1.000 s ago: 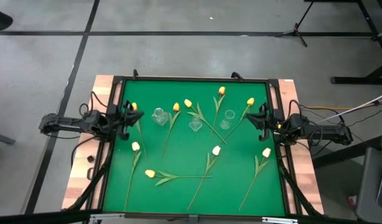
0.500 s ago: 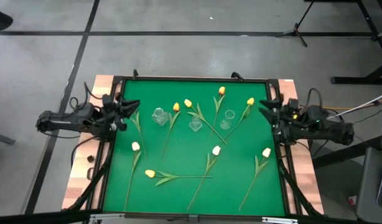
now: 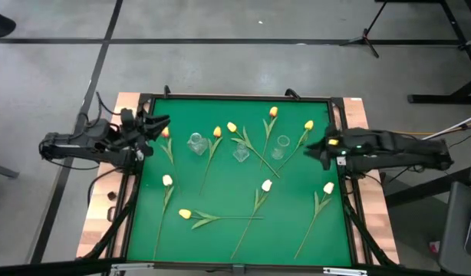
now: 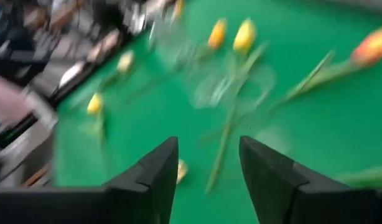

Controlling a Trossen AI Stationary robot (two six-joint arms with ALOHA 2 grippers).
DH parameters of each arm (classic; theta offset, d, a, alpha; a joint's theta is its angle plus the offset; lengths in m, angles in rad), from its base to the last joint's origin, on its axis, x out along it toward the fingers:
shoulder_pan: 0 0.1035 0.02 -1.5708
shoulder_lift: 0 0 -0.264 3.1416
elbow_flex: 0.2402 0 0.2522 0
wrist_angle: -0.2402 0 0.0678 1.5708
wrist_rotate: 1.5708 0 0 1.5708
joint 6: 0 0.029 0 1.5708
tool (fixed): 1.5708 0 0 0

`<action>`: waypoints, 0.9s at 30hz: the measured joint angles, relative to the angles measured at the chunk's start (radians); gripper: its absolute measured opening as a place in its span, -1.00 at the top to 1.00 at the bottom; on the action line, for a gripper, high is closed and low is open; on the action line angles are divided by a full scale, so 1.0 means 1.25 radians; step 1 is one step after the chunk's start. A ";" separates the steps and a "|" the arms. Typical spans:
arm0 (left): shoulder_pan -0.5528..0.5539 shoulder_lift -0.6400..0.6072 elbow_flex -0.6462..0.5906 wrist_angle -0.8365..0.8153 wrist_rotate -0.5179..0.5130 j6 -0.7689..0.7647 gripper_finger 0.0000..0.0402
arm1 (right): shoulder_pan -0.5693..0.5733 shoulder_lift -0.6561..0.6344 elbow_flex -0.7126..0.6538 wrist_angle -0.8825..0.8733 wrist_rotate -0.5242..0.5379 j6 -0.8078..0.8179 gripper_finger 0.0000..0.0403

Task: Sort flowers into vase by color
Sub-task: Put the right light yellow flower into the left transparent vase

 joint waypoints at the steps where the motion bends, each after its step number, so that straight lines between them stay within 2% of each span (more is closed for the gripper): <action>1: 0.000 0.000 0.002 0.019 0.000 0.000 0.49 | 0.000 0.029 0.002 0.002 -0.051 0.030 0.20; 8: 0.000 0.000 0.004 0.050 0.000 0.001 0.49 | 0.007 0.219 0.008 0.010 -0.406 0.184 0.32; 12: 0.000 0.000 0.004 0.038 0.000 0.000 0.49 | 0.064 0.290 0.008 0.009 -0.546 0.306 0.36; 14: 0.000 0.000 0.004 0.029 0.001 -0.001 0.49 | 0.108 0.317 0.008 0.007 -0.584 0.378 0.37; 18: 0.000 0.000 0.004 0.014 0.001 -0.002 0.49 | 0.220 0.339 0.008 0.017 -0.584 0.512 0.37; 20: 0.000 0.000 0.004 0.006 0.001 0.001 0.49 | 0.276 0.342 0.008 0.024 -0.552 0.589 0.37; 24: 0.000 0.000 0.004 -0.008 0.000 0.001 0.49 | 0.392 0.341 0.008 0.032 -0.411 0.758 0.37; 27: 0.000 0.000 0.004 -0.027 0.001 0.001 0.49 | 0.477 0.344 0.008 0.031 -0.257 0.897 0.37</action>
